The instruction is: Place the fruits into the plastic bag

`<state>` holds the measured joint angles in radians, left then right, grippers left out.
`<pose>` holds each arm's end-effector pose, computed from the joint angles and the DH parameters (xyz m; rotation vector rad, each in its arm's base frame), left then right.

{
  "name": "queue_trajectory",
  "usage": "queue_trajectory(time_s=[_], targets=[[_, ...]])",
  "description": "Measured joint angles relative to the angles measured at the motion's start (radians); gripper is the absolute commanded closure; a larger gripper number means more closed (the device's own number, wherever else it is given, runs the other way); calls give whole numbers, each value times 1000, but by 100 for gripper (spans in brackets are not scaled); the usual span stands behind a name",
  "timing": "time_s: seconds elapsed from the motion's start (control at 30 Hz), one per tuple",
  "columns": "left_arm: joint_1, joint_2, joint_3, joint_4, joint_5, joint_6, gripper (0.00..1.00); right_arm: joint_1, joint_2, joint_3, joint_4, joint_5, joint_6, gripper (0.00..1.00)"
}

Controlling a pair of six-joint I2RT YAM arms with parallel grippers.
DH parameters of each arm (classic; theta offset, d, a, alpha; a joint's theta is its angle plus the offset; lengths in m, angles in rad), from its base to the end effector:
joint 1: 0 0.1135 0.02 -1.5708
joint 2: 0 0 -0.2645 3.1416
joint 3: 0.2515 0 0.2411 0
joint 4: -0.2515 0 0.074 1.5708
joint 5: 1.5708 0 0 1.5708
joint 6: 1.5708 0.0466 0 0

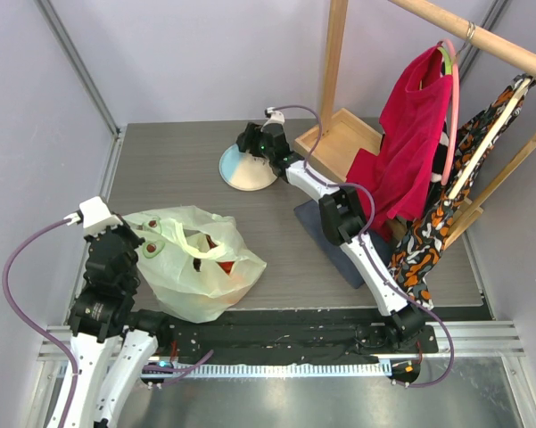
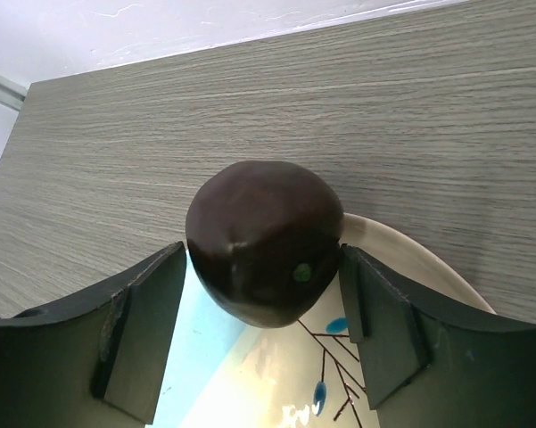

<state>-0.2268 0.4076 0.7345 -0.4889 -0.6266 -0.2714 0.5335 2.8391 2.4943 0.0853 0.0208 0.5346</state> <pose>0.0932 0.0065 0.3321 -0.4890 1.6331 0.1717 0.5422 0.3191 0.1389 0.0162 1.8930 0.7242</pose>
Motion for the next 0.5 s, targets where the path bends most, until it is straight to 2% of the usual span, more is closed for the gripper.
queue_trajectory(time_s=[0.3, 0.5], targets=[[0, -9, 0, 0, 3, 0, 100, 0, 0, -11, 17, -5, 21, 50], [0, -12, 0, 0, 3, 0, 100, 0, -47, -150, 144, -12, 24, 62]])
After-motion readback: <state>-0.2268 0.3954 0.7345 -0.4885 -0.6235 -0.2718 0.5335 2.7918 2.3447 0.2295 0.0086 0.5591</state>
